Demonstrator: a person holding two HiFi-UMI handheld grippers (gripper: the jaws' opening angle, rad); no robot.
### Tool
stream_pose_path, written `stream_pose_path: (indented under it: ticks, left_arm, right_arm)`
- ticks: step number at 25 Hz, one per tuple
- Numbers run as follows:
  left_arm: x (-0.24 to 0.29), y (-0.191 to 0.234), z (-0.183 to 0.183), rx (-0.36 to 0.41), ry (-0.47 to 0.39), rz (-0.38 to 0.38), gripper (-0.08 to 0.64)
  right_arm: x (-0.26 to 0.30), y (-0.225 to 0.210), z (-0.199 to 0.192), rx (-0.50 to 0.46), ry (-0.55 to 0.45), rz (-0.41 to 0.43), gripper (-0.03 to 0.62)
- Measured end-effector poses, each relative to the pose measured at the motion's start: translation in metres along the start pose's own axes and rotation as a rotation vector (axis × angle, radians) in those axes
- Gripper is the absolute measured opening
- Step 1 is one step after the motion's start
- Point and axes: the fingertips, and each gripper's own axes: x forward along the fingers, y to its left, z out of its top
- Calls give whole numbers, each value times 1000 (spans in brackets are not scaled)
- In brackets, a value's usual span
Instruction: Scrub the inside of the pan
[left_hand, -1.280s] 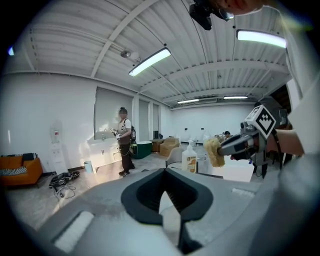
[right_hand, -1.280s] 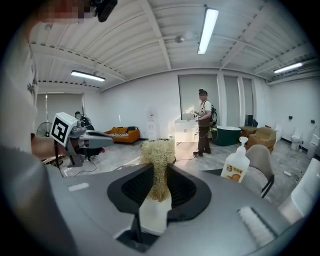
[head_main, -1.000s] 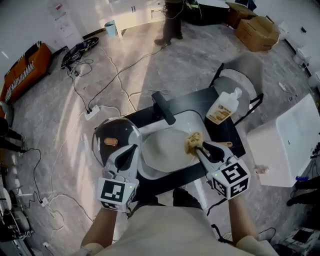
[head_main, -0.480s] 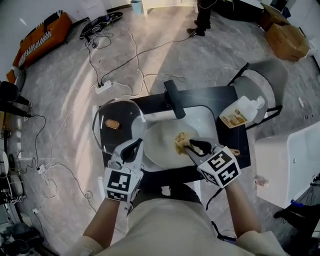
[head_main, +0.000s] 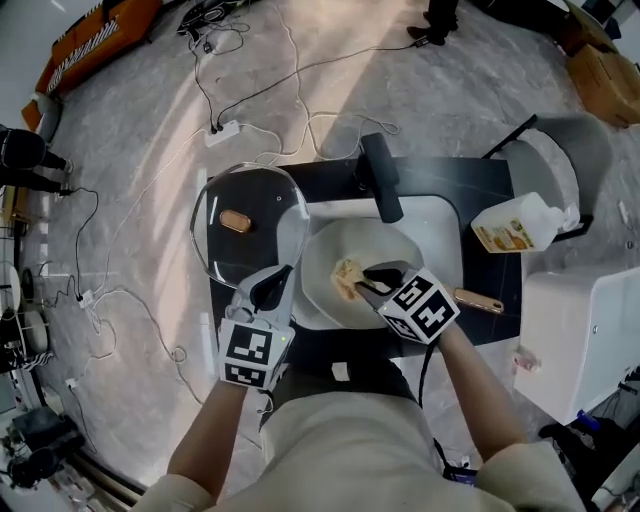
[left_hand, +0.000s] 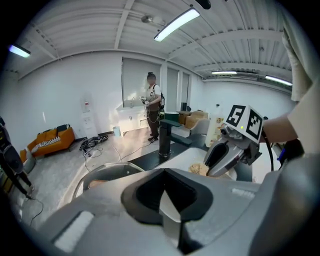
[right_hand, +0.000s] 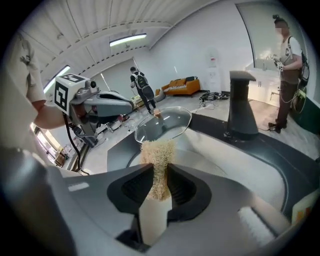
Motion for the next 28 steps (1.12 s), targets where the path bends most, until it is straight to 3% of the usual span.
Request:
stream_pose_path:
  ticks: [8, 12, 20, 28]
  left_arm:
    - [29, 0, -45, -43, 73, -36, 2]
    - [43, -2, -61, -46, 95, -68, 2]
    - [59, 0, -84, -57, 135, -91, 2]
    - [61, 6, -94, -87, 161, -101, 2]
  right_arm:
    - [63, -5, -31, 5, 115, 63, 89]
    - [85, -7, -46, -68, 185, 94, 89]
    - [122, 18, -55, -124, 197, 257, 89]
    - [159, -8, -38, -167, 138, 113, 81]
